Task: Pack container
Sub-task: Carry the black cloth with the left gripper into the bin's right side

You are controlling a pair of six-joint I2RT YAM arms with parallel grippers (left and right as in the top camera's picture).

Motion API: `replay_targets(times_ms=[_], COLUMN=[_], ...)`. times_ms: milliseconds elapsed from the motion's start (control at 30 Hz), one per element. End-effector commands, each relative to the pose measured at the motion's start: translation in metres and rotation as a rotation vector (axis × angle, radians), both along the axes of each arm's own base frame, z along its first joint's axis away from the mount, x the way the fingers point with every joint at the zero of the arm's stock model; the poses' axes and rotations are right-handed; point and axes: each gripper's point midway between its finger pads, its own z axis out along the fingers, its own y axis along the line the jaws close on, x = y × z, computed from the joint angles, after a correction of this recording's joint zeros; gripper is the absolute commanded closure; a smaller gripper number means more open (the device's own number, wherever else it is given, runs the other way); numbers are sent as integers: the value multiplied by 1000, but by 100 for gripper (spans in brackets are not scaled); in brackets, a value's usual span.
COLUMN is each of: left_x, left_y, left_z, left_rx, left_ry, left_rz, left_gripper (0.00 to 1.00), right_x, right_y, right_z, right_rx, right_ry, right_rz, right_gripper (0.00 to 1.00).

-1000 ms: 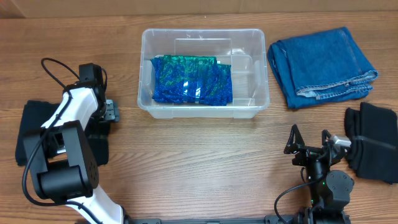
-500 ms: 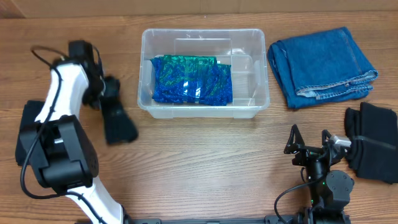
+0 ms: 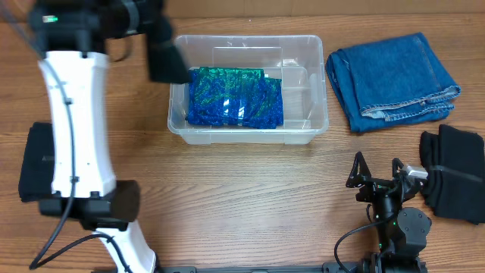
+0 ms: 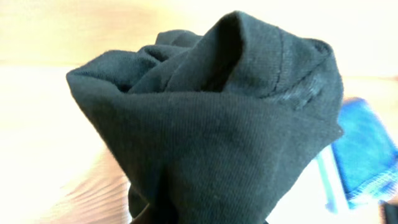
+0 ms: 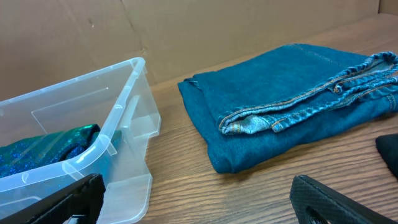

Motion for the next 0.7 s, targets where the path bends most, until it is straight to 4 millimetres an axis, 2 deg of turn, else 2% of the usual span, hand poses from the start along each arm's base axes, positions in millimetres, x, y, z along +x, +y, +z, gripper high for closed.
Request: replay_targets(times_ms=[0,100,167,233,367,433,567,667], left_x=[6,16,23,30,37,34,27,21], left_y=[-81,-157,-193,-223,-254,-267,-275,-282], left_z=[7,-19,-44,-78,-151,-181,-220,-227], left_rx=[-46,-82,-103,-117,-126,-146,-130,-119], left_ry=[-60,-51,-29,17,148,219,300,318], left_rz=[-63,-125,-152,-165,-165,-203,-219,-231], left_gripper=[96,96,96,96,96,96,96,96], right_x=[0,0,0,0,0,0,0,0], right_y=[1,1,1,1,1,1,1,1], right_z=[7,7,7,7,7,7,7,7], right_rx=[-3,-3,-3,-3,-3,-3,-3,-3], right_ry=[-16,-16,-16,-16,-16,-16,-16,-16], right_rz=[3,3,3,3,3,3,3,3], right_gripper=[0,0,0,0,0,0,0,0])
